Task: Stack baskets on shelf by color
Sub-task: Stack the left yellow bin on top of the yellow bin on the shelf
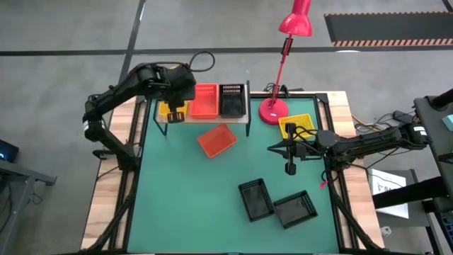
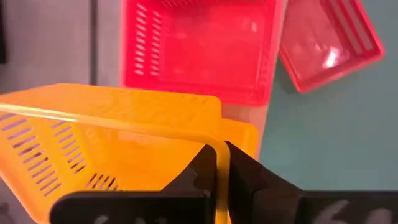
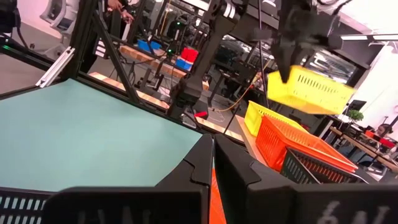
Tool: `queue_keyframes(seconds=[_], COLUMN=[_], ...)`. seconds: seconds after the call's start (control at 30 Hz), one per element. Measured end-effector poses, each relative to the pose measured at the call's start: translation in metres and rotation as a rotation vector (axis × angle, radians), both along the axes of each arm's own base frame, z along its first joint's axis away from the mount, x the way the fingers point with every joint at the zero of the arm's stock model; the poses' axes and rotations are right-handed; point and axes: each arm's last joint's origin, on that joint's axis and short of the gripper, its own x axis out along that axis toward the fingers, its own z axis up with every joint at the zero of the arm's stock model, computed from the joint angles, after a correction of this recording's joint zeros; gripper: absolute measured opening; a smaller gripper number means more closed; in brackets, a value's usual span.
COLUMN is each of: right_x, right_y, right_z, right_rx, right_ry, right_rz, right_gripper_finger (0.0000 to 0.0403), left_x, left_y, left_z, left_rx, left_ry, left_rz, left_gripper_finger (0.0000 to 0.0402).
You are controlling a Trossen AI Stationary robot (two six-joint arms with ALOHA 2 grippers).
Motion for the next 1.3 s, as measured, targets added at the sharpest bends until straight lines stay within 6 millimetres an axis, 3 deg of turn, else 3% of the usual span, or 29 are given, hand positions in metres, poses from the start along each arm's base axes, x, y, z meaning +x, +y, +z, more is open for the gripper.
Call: queue_keyframes(seconds=[0.33,0.7,1.3], right_x=[0.000,0.000,0.000], right_y=[0.000,0.000,0.000], right_z=[0.000,0.000,0.000], right_rx=[-0.001,-0.003,-0.002], right_ry=[0.000,0.000,0.000], right_rz=[0.000,0.000,0.000], right_gripper_finger=[0.0009,0.0009,0.0009], left_x=[-0.003,-0.003,-0.001], left_y=[0.006,0.006,0.007], left_z=[-0.020,-0.022,-0.057], left_rx=[-0.062,-0.066,-0.131], left_ry=[0.075,0.080,0.202], left_rz=[-0.037,-0.030,-0.002], left_gripper_finger=[0.0000,0.0000,0.0000])
